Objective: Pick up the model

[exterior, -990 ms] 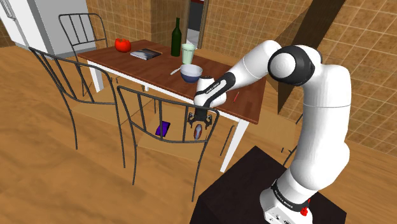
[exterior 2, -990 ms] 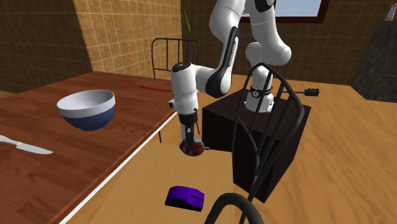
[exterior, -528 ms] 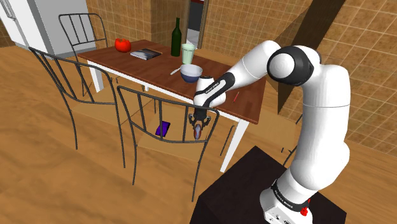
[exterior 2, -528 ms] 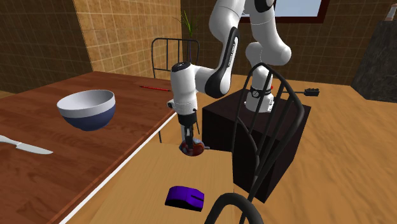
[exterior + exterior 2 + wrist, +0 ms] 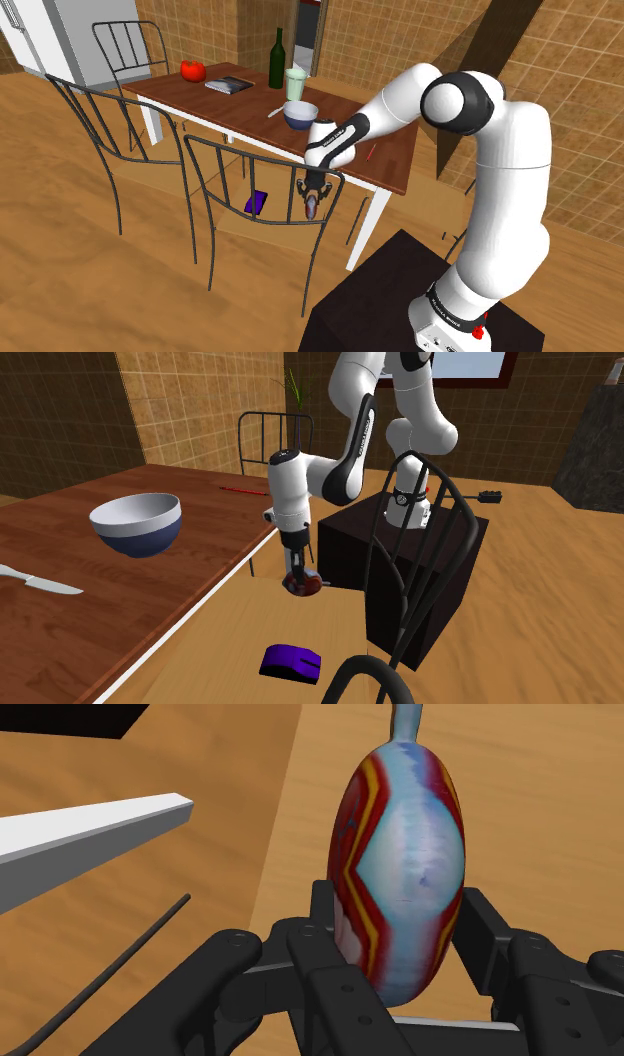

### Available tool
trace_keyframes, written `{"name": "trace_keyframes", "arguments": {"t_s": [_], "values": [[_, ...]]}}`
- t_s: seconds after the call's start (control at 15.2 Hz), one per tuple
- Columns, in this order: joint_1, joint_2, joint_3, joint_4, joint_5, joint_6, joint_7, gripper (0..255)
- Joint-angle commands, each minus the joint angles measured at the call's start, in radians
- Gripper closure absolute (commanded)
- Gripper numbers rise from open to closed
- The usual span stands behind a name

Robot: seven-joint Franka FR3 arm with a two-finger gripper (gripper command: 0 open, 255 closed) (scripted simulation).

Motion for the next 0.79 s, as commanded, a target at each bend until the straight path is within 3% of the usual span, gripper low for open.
{"name": "trace_keyframes", "arguments": {"t_s": [0.0,0.73], "values": [[-0.001,-0.015,0.002,-0.006,0.002,-0.020,-0.002,255],[-0.007,-0.134,0.010,-0.008,0.015,-0.136,-0.008,255]]}}
